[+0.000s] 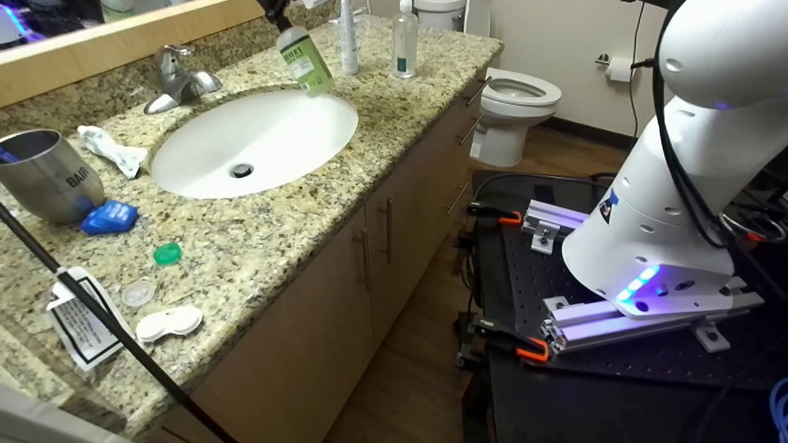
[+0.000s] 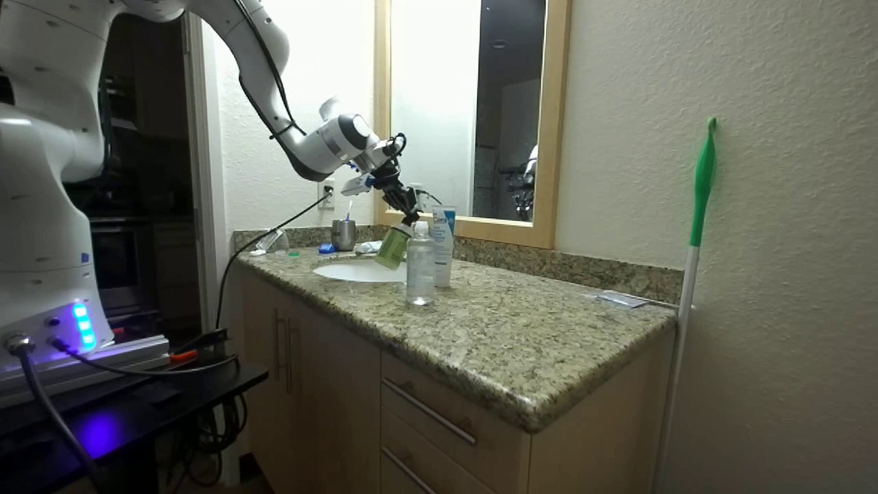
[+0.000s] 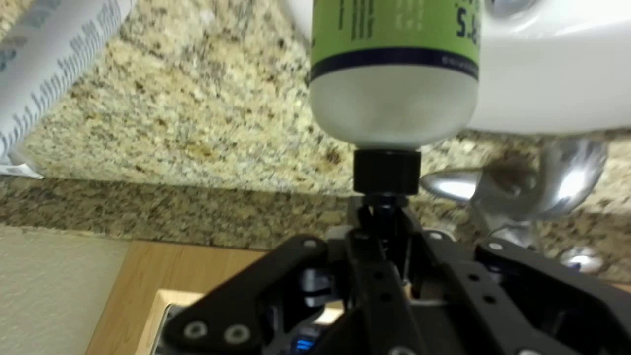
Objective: Move the green bottle to the back egde of the counter
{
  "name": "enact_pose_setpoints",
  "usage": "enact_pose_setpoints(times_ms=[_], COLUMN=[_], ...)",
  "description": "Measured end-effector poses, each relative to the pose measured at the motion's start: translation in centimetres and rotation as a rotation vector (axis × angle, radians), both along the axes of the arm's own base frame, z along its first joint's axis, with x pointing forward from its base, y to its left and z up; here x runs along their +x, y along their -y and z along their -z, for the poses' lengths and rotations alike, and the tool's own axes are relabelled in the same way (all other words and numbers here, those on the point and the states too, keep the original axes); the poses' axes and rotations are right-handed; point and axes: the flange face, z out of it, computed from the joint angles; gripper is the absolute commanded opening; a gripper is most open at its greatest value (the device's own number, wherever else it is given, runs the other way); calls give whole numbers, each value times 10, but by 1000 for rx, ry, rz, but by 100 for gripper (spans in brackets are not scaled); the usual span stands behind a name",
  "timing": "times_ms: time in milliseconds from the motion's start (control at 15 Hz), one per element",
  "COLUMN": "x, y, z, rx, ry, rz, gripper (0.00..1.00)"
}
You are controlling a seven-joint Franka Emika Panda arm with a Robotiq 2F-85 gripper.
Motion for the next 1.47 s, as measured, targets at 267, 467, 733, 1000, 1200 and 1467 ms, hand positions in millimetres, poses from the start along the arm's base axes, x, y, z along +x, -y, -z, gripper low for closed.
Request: enact_pose_setpoints(times_ms=[267, 467, 733, 1000, 1200, 1467], x=[-39, -53, -84, -123, -139, -173], y=[-47, -55, -32, -13, -9, -11], z=[26, 11, -39, -72, -91, -125], rx=[35, -32, -159, -182, -123, -112], ry=[-131, -165, -9, 213, 297, 394], rz=[-161, -232, -200, -83, 35, 136], gripper=[4, 4, 4, 4, 4, 4])
